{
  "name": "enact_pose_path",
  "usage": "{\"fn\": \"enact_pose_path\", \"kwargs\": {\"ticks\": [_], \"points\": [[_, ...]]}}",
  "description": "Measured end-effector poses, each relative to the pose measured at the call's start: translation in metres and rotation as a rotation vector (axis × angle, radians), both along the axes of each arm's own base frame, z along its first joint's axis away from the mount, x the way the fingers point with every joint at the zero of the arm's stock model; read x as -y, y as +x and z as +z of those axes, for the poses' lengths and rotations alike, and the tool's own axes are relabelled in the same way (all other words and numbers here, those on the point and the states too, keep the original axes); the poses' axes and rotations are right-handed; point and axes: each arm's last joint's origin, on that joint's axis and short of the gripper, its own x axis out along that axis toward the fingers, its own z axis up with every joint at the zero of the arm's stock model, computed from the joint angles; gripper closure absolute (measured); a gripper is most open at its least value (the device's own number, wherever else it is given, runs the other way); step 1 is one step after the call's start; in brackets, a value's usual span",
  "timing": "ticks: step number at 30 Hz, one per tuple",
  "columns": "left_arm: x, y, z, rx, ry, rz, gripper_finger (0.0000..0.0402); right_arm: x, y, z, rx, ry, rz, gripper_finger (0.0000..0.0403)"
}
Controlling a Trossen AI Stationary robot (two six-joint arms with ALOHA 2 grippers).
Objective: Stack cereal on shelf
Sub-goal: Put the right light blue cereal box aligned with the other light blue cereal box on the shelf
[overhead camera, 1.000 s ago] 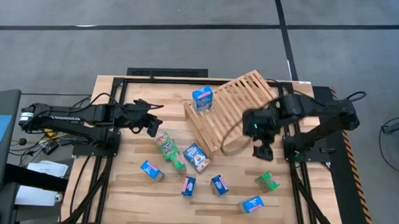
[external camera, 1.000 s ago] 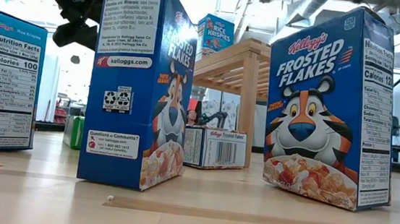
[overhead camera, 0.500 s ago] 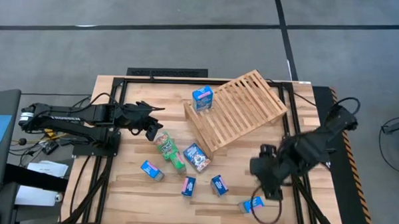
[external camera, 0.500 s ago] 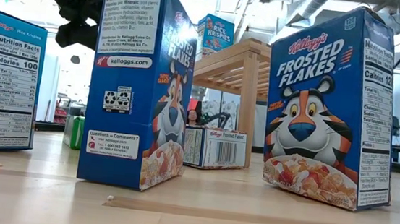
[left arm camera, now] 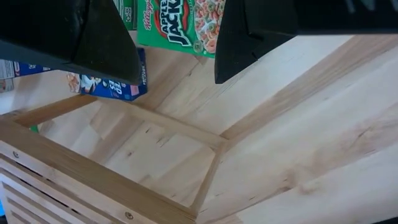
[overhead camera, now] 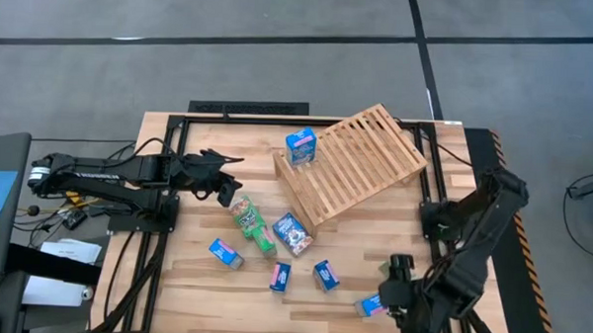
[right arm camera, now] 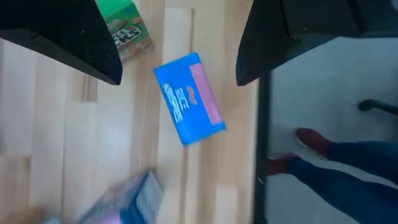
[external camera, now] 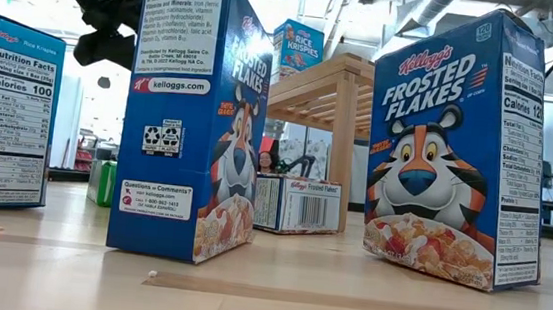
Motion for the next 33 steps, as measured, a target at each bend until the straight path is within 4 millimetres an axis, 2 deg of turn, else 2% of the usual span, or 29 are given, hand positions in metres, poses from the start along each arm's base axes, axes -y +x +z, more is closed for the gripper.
{"fn": "enact_pose_path", "kwargs": {"ticks": [5, 8, 22, 28, 33], "points": [[-0.001, 0.000, 0.000, 0.011, -0.006, 0.043, 0.0210, -0.005, -0.002, -0.037, 0.006, 0.010, 0.009, 0.0065], [-0.001, 0.000, 0.000, 0.016, -0.009, 0.065, 0.0210, -0.007, 0.001, -0.048, 0.033, 0.045, 0.016, 0.0065], [-0.002, -0.001, 0.000, 0.026, -0.005, 0.110, 0.0210, -0.004, -0.002, -0.070, 0.036, 0.011, 0.055, 0.0067], [-0.003, -0.001, 0.000, 0.022, -0.001, 0.118, 0.0210, -0.002, -0.001, -0.081, 0.012, 0.032, 0.087, 0.0088], [-0.003, -0.001, 0.000, 0.022, 0.008, 0.130, 0.0210, 0.000, 0.002, -0.081, 0.018, 0.036, 0.083, 0.0114]]}}
